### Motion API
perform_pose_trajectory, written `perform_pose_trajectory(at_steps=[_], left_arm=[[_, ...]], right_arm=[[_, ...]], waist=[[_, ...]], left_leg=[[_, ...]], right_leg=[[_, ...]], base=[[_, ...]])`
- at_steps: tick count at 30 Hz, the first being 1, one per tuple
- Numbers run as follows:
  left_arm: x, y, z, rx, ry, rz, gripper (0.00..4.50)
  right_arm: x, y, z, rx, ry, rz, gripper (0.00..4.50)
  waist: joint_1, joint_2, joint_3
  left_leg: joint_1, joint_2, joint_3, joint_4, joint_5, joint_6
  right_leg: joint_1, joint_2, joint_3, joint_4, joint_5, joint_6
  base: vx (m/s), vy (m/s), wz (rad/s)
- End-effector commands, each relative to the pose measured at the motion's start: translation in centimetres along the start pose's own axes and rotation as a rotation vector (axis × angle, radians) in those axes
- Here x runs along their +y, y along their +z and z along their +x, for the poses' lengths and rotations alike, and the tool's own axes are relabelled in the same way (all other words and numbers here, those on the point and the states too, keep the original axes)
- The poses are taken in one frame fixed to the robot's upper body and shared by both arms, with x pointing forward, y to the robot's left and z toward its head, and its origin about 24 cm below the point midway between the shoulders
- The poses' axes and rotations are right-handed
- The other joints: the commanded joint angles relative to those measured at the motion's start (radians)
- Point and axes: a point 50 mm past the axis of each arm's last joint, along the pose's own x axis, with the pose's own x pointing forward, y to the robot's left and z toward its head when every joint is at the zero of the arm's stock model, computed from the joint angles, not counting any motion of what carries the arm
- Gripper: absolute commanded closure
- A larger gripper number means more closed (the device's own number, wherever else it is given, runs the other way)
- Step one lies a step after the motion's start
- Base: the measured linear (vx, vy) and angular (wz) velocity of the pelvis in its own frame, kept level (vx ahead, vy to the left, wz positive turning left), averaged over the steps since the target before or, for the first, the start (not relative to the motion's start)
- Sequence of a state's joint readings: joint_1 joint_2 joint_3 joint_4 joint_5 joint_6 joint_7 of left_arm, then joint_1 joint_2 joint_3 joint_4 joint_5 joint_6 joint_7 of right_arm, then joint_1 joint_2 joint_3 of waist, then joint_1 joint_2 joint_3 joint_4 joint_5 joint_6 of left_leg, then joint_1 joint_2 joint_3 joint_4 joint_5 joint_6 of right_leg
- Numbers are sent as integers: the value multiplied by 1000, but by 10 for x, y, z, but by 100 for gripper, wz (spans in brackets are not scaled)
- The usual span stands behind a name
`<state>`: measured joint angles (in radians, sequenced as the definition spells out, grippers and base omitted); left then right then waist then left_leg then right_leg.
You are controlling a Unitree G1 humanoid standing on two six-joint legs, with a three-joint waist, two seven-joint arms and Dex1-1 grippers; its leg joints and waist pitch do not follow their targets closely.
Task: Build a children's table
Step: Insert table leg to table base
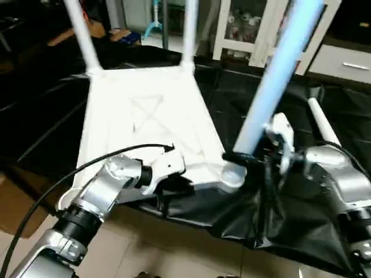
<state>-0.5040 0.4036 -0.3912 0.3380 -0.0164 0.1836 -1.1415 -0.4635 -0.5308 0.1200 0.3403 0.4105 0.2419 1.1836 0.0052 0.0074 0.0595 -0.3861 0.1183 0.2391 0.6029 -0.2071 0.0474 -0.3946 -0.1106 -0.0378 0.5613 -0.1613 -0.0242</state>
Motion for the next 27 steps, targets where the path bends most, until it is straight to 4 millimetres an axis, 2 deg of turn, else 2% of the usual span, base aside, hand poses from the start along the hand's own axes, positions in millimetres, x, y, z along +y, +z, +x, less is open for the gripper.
perform_pose_trajectory(at_steps=[1,6,7,9,12,13,14,17,18,20,24,25,27], left_arm=[[2,26,-4,-121,-16,97,450],[3,24,-6,-107,-5,101,450],[4,22,-7,-96,12,101,450],[4,21,-7,-88,23,104,450],[4,19,-6,-78,27,101,450],[4,19,-6,-76,25,100,450],[4,19,-5,-73,21,99,450],[3,18,-5,-69,11,96,450],[3,18,-5,-68,7,95,450],[3,18,-5,-69,5,95,450],[3,18,-4,-68,6,97,450],[3,19,-4,-69,9,97,450],[2,18,-4,-71,13,94,450]], right_arm=[[3,-46,-12,120,-19,202,269],[-1,-51,-14,111,-47,181,269],[0,-53,-13,123,-57,161,269],[2,-54,-11,140,-51,137,269],[9,-59,-5,200,-15,88,269],[10,-60,-4,211,-9,83,269],[11,-62,-2,230,0,81,269],[10,-66,-1,272,5,106,269],[10,-68,-2,286,13,112,269],[10,-70,-1,302,21,113,269],[10,-72,0,309,17,125,269],[10,-72,0,303,16,131,269],[12,-74,0,297,8,136,269]], waist=[[-7,-5,-54],[-6,-7,-57],[-6,-11,-57],[-5,-10,-55],[-7,-10,-53],[-7,-5,-51],[-9,-8,-51],[-14,-4,-49],[-16,0,-47],[-21,-3,-48],[-27,-4,-51],[-27,-8,-50],[-27,-7,-50]], left_leg=[[51,117,-68,-106,-382,-73],[43,118,-64,-101,-289,-31],[42,118,-63,-100,-284,-25],[42,119,-65,-101,-300,-25],[42,120,-68,-104,-341,-43],[43,120,-69,-105,-352,-49],[44,119,-70,-106,-371,-57],[45,119,-75,-111,-433,-88],[51,118,-74,-113,-473,-105],[50,116,-78,-115,-510,-117],[48,116,-78,-115,-501,-116],[48,116,-77,-115,-500,-114],[48,117,-78,-114,-501,-111]], right_leg=[[4,-52,39,-52,-289,-183],[14,-54,35,-42,-204,-218],[16,-56,36,-42,-211,-220],[14,-57,37,-47,-248,-213],[11,-57,37,-52,-312,-194],[9,-56,37,-53,-322,-189],[7,-55,37,-56,-340,-181],[2,-52,37,-57,-376,-167],[-5,-48,37,-61,-382,-162],[-3,-48,36,-60,-386,-156],[-2,-49,37,-59,-341,-166],[-2,-49,37,-59,-341,-167],[-2,-50,37,-59,-347,-169]], base=[[0,0,0],[0,0,0],[0,0,0],[0,0,0],[0,0,0],[0,0,0],[0,0,0],[0,0,0],[0,0,0],[0,0,0],[0,0,0],[0,0,0],[0,0,0]])
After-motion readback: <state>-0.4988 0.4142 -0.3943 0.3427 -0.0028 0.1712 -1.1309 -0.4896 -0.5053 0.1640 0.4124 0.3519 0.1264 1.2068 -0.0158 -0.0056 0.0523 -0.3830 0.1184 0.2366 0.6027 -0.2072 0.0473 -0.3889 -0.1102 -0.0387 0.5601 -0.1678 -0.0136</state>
